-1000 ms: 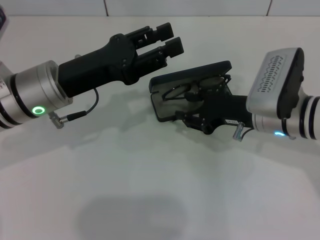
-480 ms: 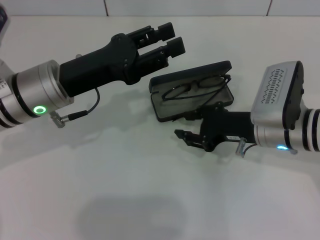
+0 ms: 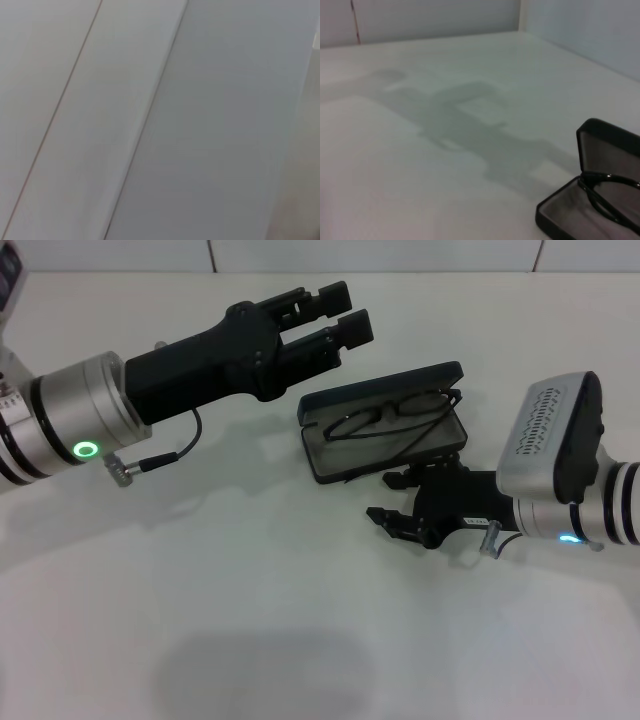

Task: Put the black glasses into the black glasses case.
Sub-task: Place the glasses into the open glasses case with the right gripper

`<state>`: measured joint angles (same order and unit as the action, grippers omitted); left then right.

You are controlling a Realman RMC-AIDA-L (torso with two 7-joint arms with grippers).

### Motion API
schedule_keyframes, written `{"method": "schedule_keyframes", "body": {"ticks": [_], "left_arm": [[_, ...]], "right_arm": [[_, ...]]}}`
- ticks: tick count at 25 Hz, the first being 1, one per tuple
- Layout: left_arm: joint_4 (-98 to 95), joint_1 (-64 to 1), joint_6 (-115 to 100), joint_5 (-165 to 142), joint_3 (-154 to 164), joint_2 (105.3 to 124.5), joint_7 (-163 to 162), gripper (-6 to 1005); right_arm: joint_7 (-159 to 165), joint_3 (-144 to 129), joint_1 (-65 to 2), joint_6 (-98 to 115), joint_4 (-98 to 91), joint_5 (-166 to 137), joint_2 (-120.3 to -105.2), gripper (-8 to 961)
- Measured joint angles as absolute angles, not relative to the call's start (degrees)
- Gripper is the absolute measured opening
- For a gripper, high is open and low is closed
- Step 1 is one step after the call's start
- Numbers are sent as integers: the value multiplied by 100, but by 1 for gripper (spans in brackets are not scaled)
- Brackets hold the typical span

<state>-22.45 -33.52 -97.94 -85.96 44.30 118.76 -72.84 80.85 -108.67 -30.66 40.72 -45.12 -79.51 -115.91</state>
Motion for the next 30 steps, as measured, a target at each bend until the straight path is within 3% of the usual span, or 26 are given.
{"method": "schedule_keyframes", "body": {"ticks": [7, 30], "left_arm": [[-2238, -3370, -9790, -8605, 4430, 11873, -7286, 577], [-2241, -3375, -9791, -8604, 4430, 11912, -7265, 576]], "right_arm": [[8451, -10850, -3415, 3873, -4306, -8317, -11596, 452], [8352, -10836, -3470, 3394, -4523, -8311, -11614, 453]]}}
